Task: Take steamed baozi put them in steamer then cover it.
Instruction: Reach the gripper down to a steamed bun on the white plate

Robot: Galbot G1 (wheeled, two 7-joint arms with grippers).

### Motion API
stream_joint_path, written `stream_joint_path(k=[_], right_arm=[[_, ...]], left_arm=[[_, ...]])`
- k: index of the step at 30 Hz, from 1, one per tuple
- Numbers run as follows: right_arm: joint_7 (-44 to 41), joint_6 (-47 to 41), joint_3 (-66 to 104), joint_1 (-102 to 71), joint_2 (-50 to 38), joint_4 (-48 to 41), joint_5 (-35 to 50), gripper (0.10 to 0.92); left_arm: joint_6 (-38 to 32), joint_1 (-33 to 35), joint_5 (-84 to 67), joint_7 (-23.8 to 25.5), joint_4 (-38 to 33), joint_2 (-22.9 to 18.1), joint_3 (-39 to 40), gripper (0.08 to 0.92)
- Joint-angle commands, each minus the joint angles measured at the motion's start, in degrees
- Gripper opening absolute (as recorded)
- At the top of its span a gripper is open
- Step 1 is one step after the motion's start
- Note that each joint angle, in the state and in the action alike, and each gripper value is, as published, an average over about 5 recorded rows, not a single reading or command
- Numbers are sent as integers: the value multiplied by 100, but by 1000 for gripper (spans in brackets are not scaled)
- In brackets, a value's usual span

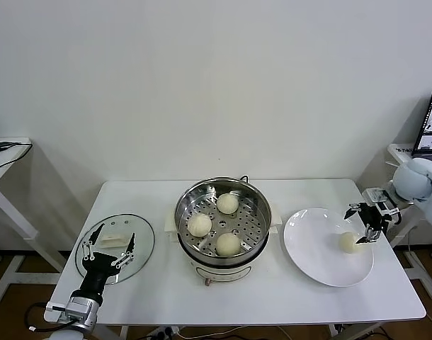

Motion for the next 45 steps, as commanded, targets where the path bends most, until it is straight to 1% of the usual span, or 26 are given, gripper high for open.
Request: stream_joint_path(k=[1, 18, 31, 34, 41, 45], right_arm=[[176, -66, 790, -787, 228, -500, -746, 823], [175, 120, 886, -966, 632, -860, -1224, 823], [158, 181, 921, -989, 779, -970, -1316, 822], [154, 184, 925, -1000, 807, -977, -1319, 803], [157, 202, 938, -1007, 846, -987, -1377, 720], [157, 217, 953, -1009, 859, -996, -1420, 701]], left_arm=[[-3, 0, 14, -4, 17, -3, 6, 823], [-22, -43, 16, 2, 153, -3, -57, 823], [-20, -84, 13, 5, 219, -3, -55, 823], [-18, -83, 10, 7, 215, -1, -61, 823], [-17, -80, 7, 10, 205, -3, -61, 823], [-13, -82, 7, 7, 198, -4, -54, 823]])
